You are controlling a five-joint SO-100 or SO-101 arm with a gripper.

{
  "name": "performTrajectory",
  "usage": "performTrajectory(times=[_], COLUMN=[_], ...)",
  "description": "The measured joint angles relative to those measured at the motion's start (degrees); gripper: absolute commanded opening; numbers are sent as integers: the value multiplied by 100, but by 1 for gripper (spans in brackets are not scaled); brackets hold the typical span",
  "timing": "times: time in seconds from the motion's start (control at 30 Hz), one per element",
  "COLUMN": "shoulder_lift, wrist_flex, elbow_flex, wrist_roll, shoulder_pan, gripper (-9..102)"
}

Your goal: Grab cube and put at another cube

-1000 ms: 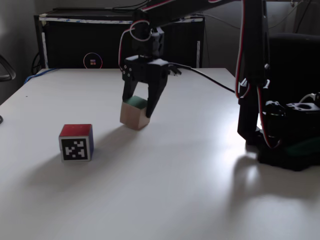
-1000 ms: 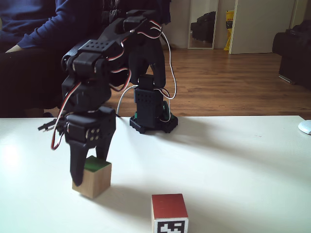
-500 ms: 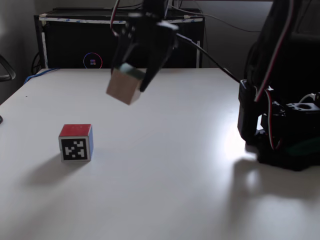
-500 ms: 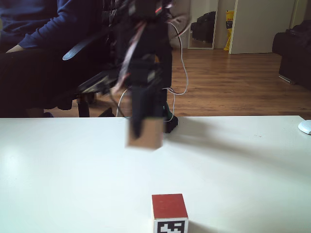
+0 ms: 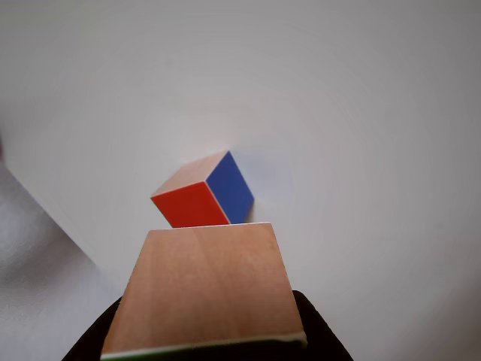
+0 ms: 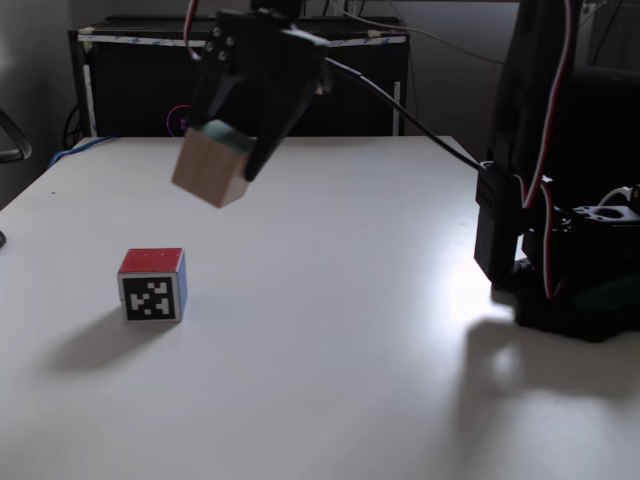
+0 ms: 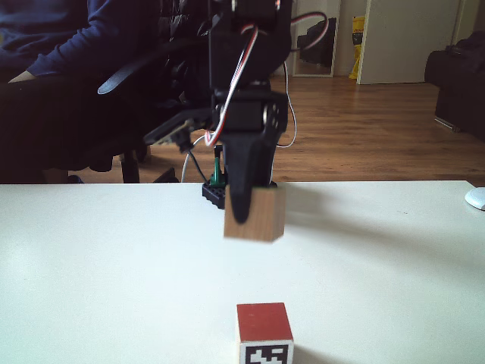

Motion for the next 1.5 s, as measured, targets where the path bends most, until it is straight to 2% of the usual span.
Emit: performTrajectory(times=[0.33, 0.87, 1.3, 1.5], shoulder_lift=[-1679, -3665, -4052, -4131], wrist_flex=[79, 1433, 1503, 1503], elbow_flex=[-1283, -4421, -4799, -4799], wrist_roll=[176, 272, 272, 272], shoulder_pan=[-193, -193, -88, -97], gripper=[16, 16, 17, 23])
